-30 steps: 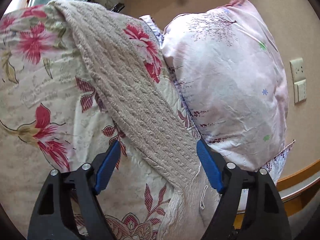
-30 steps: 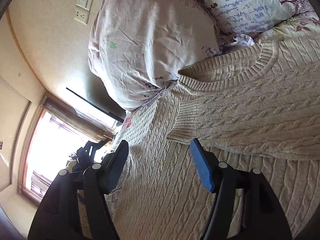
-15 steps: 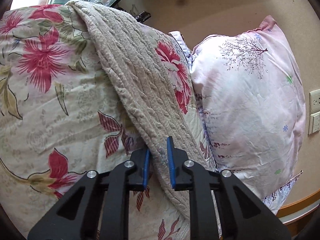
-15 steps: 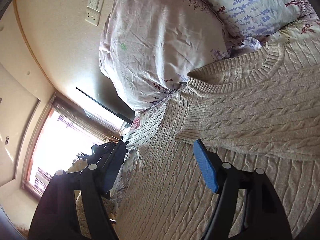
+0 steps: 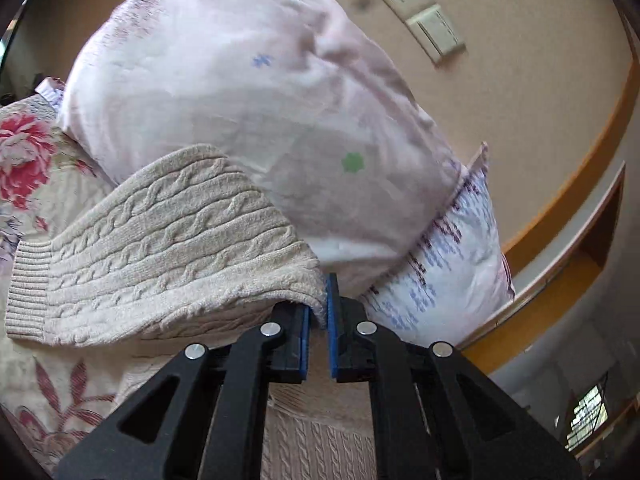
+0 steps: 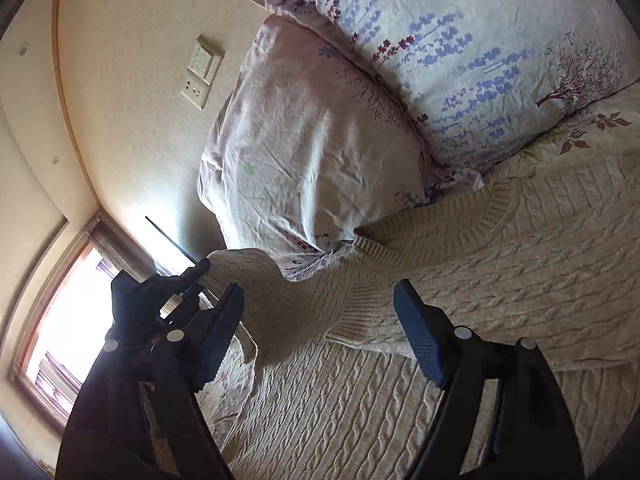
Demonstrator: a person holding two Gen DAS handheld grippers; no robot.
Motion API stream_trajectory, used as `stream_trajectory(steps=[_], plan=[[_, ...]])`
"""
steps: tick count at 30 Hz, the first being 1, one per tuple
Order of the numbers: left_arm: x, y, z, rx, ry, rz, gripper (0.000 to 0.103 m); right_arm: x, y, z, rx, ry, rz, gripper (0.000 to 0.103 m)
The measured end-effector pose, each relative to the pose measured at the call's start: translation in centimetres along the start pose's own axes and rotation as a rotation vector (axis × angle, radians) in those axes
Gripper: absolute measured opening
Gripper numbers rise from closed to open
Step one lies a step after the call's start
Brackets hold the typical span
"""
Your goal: Fold small clothes
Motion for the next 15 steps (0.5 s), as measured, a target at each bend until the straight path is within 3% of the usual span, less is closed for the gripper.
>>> stream_trajectory(steps=[2, 5, 7, 8, 10, 12, 15], plan=[[3.8, 1.2, 3.0, 0.042, -0.108, -0.013, 0.007, -0.4, 0.7, -0.3, 0.027, 0.013, -0.001, 0.080], [8.6, 0.2, 7.6, 0.044, -0.269, -0.079, 0.008, -0.4, 1.7, -0.6, 0.068, 0.011, -0.007, 0.080], [10.0, -1.2, 9.7, 0.017, -0.336, -0.111, 0.012, -0.3, 1.8, -0.6, 0.077, 0.005, -0.011, 0.080], [10.0, -1.7, 10.4, 0.004, -0.357, -0.116, 0.019, -0.3, 1.8, -0.6, 0.076, 0.001, -0.010, 0.080], [9.2, -1.9, 10.9, -0.016, -0.372, -0.098, 0.038, -0.1, 1.5, -0.4, 0.067, -0.007, -0.005, 0.080], [7.1, -1.7, 10.4, -0.021, -0.324, -0.086, 0.065, 0.1, 1.2, -0.2, 0.059, -0.016, -0.006, 0.080], [2.9, -2.7, 8.3, -0.052, -0.203, -0.105, 0.070, 0.3, 0.9, 0.0, 0.053, -0.025, -0.006, 0.080]])
Point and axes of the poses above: each gripper's, at about its wrist camera, not at the fingertips, and x roughly the way its jaws point, y to its right, z to its underside, the point moved 7 cm from there along x, roughly the way its jaws point, and after that the axes turned 10 degrees about -y, right-handed, at the moved point
